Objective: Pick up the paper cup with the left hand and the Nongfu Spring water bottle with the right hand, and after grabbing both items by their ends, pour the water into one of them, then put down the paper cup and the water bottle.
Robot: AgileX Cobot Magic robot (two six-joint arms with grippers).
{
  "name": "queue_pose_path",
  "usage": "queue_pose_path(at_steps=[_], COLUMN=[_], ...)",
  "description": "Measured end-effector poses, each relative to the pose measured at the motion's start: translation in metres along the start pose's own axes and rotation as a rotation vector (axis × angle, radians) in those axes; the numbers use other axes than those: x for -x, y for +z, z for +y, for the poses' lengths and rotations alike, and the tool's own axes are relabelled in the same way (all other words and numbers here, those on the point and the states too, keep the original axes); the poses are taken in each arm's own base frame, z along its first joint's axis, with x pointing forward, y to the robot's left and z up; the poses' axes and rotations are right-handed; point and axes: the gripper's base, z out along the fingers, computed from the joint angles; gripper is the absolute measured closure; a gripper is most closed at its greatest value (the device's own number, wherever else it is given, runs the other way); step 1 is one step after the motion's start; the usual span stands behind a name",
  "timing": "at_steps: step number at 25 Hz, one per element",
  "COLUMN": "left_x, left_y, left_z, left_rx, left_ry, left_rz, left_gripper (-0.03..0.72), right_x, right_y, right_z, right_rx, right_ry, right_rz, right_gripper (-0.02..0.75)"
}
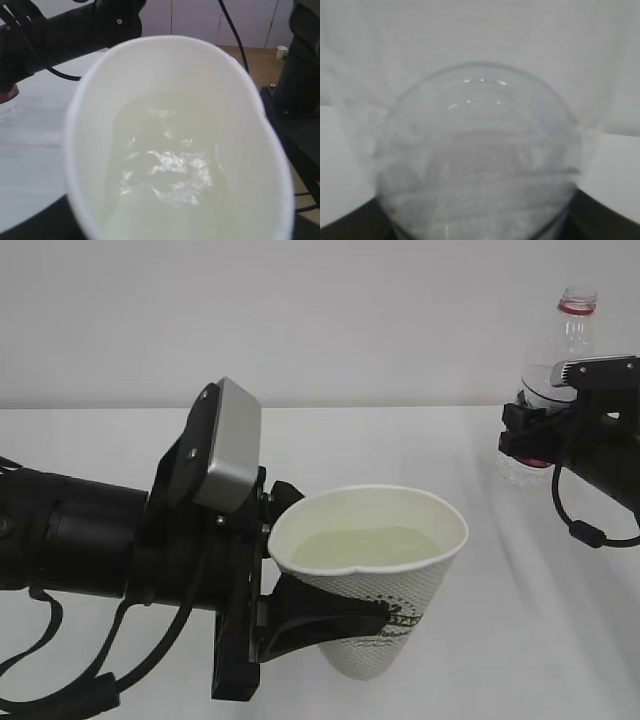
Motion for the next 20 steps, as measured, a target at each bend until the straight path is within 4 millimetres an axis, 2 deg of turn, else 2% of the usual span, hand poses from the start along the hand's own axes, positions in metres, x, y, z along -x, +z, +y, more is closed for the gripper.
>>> queue_pose_path(at_steps=[11, 20], left_x=[-0.002, -0.002], left_y=[0.000, -0.011], left_z=[0.006, 0.025], left_rx=[0.062, 0.181], left_ry=[-0.029, -0.054], left_rz=[0.021, -0.024], left_gripper=[0.262, 0.263], right_x=[0.000, 0.000], right_y=[0.000, 0.000], right_z=[0.000, 0.000], right_rx=[0.001, 0.001], right_ry=[-0.001, -0.001], right_rz=[-0.001, -0.001], right_gripper=[0.316, 0.316])
